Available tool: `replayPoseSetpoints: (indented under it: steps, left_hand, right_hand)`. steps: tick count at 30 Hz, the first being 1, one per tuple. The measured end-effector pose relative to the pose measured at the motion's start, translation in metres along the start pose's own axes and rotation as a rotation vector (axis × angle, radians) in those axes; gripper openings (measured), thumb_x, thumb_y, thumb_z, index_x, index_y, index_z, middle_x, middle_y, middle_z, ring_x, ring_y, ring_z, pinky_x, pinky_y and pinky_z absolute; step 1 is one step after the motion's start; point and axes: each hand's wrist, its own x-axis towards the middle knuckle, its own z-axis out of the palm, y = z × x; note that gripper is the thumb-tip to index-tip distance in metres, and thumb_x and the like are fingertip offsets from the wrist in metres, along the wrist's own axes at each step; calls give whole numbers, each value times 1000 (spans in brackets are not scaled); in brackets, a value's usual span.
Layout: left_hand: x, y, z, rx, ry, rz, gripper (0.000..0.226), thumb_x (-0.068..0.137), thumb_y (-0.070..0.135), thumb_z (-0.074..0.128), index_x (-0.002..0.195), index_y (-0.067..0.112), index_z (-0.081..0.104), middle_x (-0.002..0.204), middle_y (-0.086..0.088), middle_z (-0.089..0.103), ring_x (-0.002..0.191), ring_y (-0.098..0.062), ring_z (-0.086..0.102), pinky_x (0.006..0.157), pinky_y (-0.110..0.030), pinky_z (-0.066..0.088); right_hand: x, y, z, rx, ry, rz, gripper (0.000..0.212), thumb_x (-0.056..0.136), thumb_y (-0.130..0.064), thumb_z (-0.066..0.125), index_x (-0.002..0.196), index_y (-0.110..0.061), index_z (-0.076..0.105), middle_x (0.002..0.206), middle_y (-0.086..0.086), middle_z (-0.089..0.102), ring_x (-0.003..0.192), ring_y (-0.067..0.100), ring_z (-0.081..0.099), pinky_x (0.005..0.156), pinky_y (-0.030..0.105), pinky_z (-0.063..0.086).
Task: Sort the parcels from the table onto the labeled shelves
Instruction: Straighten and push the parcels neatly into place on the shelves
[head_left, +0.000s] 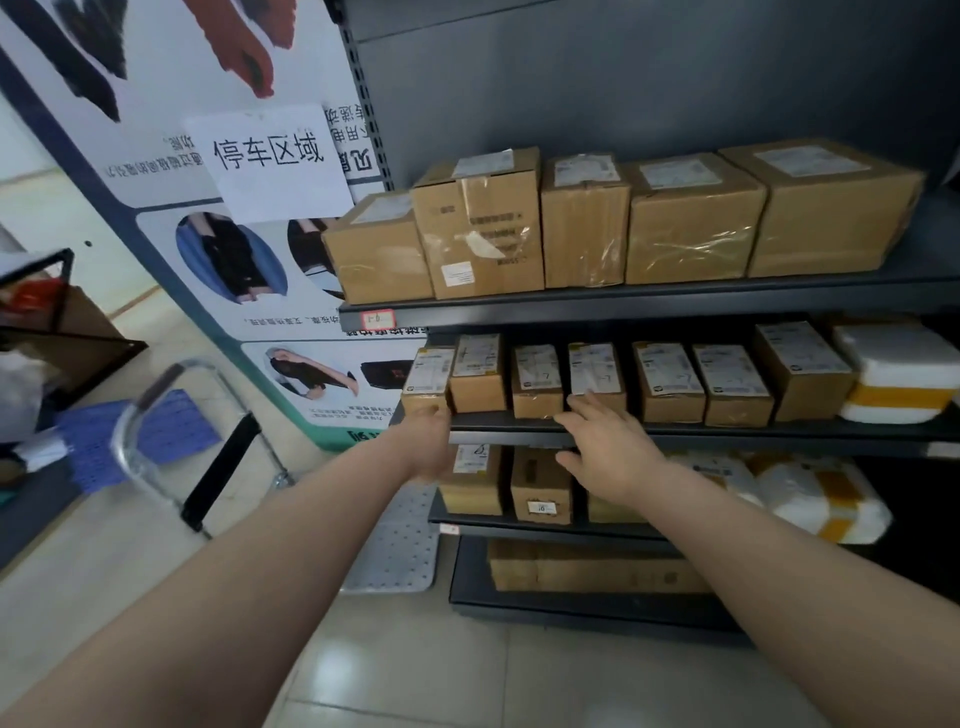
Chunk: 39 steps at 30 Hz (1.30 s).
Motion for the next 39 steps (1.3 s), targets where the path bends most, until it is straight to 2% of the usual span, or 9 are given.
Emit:
replayPoseSetpoints:
  steps: [4,9,14,19,24,26,30,33,39]
  left_hand:
    - [32,-48,10,-33,3,10,57,95,18,52,147,5,31,148,-17,38,134,-31,39,109,-39,34]
    - [79,-91,25,-71,-24,45,63,96,20,55,151,10,25,159,-12,23,143,-30,27,114,-40,27]
    - [121,-111,39,-75,14,79,74,92,6,55,154,15,15,162,-7,8,147,-28,17,114,-42,28]
    - [154,-118,45,-59,56,137,84,90,-1,53,155,25,7,163,-3,-1,149,-25,8,115,-43,23]
    - [168,-119,60,-66,37,227,89,84,-9,50,154,27,9,162,-6,-3,148,-24,0,116,-45,15]
    - [171,-121,62,-74,39,243,89,82,-11,49,154,25,11,162,-8,2,149,-25,1,116,-44,15]
    - [173,-127,57,-108,58,279,85,80,-11,52,150,26,24,159,-5,18,146,-27,19,113,-45,32]
    - [173,-129,52,-152,64,278,81,78,-13,53,146,27,34,154,-3,28,141,-27,30,107,-42,38]
    - [173,-128,47,-110,76,281,75,78,-13,54,143,24,41,148,-5,39,134,-27,41,106,-38,43]
  right_hand:
    - [50,-28,17,-17,-82,6,60,95,-36,51,149,-20,27,160,4,14,147,21,2,118,45,14]
    - [109,-57,45,44,-127,59,60,96,-35,50,149,-19,27,160,4,8,147,22,-3,118,45,6]
    - [145,-69,69,35,-71,93,65,94,-30,54,150,-19,22,161,5,7,147,25,-1,119,47,8]
    - [178,-74,80,-9,-21,145,75,89,-8,56,151,-23,17,161,3,-4,147,27,-8,119,47,2]
    - [212,-76,94,-69,-119,190,90,84,-7,53,151,-37,1,159,-3,-18,144,29,-21,118,53,1]
    - [216,-75,99,-34,-149,194,90,84,-3,50,151,-39,2,160,-5,-14,145,28,-16,118,52,3]
    - [207,-79,98,0,-15,128,81,80,4,55,146,-34,29,158,-3,18,145,25,12,114,44,20]
    - [194,-83,97,5,57,51,69,78,6,57,138,-27,44,148,0,37,137,25,28,110,45,32]
    - [193,-85,96,61,78,4,59,80,7,56,133,-18,49,138,3,45,131,22,32,109,39,33]
